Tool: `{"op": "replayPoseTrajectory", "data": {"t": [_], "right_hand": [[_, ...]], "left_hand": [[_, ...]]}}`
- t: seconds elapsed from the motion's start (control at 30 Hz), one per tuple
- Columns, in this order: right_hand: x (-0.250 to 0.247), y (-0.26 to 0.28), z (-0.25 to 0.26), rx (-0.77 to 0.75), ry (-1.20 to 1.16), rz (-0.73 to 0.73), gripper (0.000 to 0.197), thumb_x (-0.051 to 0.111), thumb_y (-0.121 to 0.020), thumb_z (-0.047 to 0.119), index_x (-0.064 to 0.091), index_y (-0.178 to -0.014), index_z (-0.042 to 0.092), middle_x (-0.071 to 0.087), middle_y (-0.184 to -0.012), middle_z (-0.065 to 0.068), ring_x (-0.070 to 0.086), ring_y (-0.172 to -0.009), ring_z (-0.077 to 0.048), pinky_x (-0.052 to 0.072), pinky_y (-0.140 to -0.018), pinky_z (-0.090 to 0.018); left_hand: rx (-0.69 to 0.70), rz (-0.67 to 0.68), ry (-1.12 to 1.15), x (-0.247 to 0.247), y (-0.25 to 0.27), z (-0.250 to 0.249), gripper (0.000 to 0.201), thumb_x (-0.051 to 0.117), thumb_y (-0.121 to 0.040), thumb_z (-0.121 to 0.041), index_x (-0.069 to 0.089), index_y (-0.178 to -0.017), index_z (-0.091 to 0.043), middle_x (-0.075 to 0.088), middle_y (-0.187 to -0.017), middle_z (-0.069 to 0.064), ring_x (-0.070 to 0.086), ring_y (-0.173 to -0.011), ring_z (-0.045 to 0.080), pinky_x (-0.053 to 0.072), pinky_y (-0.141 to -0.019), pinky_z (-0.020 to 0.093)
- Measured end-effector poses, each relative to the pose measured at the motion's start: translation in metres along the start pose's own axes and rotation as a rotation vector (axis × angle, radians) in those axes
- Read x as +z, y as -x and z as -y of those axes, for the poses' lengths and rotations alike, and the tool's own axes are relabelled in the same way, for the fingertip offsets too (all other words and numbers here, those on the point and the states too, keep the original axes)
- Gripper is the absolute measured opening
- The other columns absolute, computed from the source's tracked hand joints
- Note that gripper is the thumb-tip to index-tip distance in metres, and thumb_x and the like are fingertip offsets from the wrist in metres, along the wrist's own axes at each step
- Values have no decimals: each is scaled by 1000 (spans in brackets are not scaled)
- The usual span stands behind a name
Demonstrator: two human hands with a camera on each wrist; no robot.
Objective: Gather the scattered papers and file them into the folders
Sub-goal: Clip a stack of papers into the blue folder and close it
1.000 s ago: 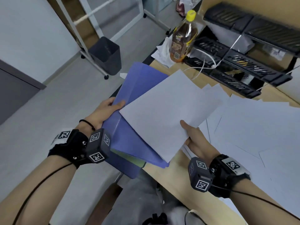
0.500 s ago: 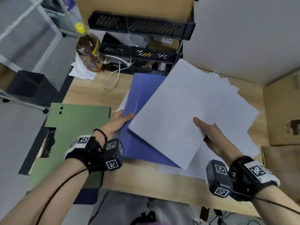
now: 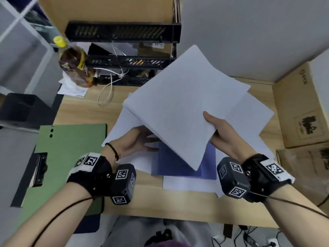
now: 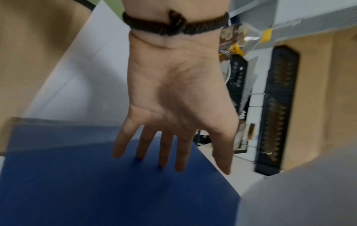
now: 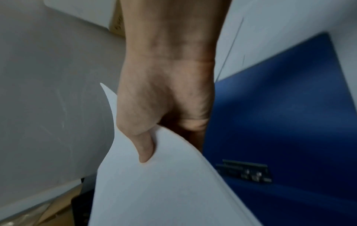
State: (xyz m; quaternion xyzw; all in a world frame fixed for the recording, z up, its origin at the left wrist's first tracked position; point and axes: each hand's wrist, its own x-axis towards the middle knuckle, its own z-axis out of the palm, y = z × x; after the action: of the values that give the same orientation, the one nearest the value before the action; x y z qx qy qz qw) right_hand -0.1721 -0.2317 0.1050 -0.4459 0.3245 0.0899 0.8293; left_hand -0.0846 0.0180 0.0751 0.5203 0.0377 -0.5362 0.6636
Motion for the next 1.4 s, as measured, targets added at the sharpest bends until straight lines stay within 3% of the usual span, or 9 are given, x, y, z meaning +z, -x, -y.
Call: {"op": "replayPoseTrajectory", "data": {"t": [0.13, 0.33, 0.57, 0.7, 0.8, 1.03, 1.2, 1.3, 1.4], "right_hand": [[37, -22, -4, 85, -21, 134, 29, 50, -100, 17, 61, -126, 10, 68, -126, -6, 65, -115, -19, 54, -94, -31], [73, -48, -37, 193, 134, 190, 29, 51, -100, 19, 60, -126, 9, 70, -123, -4, 68, -109, -18, 58, -85, -30], [44, -46, -75, 243, 289, 52, 33, 56, -97, 18, 57, -129, 11, 68, -124, -6, 70, -103, -19, 60, -75, -29], [26, -37, -78, 255, 323, 38, 62, 79, -74, 33, 57, -129, 12, 72, -118, -4, 71, -103, -20, 59, -74, -28], [21, -38, -79, 272, 277, 9, 30, 58, -95, 20, 59, -124, 12, 73, -115, -3, 71, -102, -19, 59, -73, -28], [32, -42, -95, 316, 418, 105, 34, 54, -98, 18, 55, -131, 10, 70, -121, -8, 69, -107, -25, 58, -84, -39], [14, -37, -102, 358, 529, 144, 43, 57, -97, 20, 49, -139, 15, 68, -125, -6, 66, -114, -26, 53, -96, -45], [-1, -24, -97, 364, 539, 94, 40, 55, -99, 16, 48, -138, 12, 71, -118, -7, 72, -101, -22, 60, -79, -35], [-18, -11, -89, 346, 496, 27, 33, 50, -101, 12, 51, -134, 8, 71, -95, -6, 70, -59, -8, 50, -43, -17]], "left_hand": [[130, 92, 121, -3, 30, -28, 59, 87, -46, -49, 76, -96, -21, 63, -106, 13, 64, -92, 31, 48, -88, 62], [159, 4, 120, -24, 57, -60, 29, 55, -77, -36, 77, -89, -22, 46, -112, 13, 42, -103, 30, 47, -85, 43], [63, -5, -89, -62, 55, -85, 52, 59, -88, -42, 53, -135, -21, 49, -138, 16, 46, -117, 40, 36, -103, 57], [80, -214, -425, -69, 53, -86, 33, 52, -97, -19, 54, -128, -26, 67, -114, 9, 62, -87, 21, 57, -71, 34], [122, -421, -624, -89, 54, -81, 40, 45, -92, -4, 58, -119, -31, 65, -92, 4, 55, -65, 14, 40, -53, 26], [-15, -641, -501, -160, 79, -43, 46, 42, -92, 3, 56, -115, -35, 68, -92, 1, 60, -77, 21, 51, -73, 34], [-89, -838, -475, -192, 81, -1, 54, 41, -86, 15, 45, -135, -10, 64, -103, 9, 58, -82, 22, 48, -74, 35], [46, -932, -557, -190, 66, -1, 58, 44, -85, 15, 39, -140, -4, 49, -134, 9, 51, -117, 22, 42, -95, 37], [87, -732, -672, -173, 35, -9, 49, 42, -86, 13, 51, -126, -16, 50, -140, 11, 58, -89, 15, 48, -74, 30]]}}
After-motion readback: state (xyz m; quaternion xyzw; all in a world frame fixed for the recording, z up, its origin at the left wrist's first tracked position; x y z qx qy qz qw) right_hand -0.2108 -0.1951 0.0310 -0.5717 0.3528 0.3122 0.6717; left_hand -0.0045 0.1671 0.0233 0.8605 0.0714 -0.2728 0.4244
